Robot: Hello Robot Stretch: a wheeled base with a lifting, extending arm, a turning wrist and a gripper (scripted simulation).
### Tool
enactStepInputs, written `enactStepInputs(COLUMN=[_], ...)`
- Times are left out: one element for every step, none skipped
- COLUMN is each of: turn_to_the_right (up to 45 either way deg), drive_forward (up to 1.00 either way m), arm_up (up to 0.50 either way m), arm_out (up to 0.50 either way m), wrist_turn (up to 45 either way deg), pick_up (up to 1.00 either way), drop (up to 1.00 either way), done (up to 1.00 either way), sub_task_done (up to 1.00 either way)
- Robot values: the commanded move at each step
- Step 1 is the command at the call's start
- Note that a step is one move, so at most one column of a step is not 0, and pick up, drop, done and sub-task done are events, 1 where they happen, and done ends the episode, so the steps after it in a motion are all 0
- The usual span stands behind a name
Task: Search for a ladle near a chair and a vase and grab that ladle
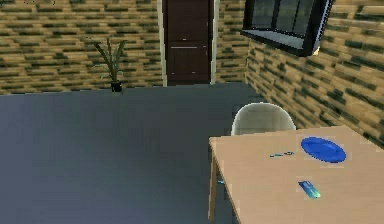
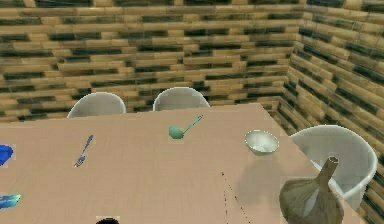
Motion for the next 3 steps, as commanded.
enactStepInputs(turn_to_the_right=[0.0, 0.0, 0.0], drive_forward=[0.00, 0.00, 0.00], arm_up=[0.38, 0.00, 0.00], arm_out=[0.00, 0.50, 0.00], wrist_turn=[0.0, 0.0, 45.0], pick_up=[0.00, 0.00, 0.00], drop=[0.00, 0.00, 0.00], done=[0.00, 0.00, 0.00], sub_task_done=[0.00, 0.00, 0.00])
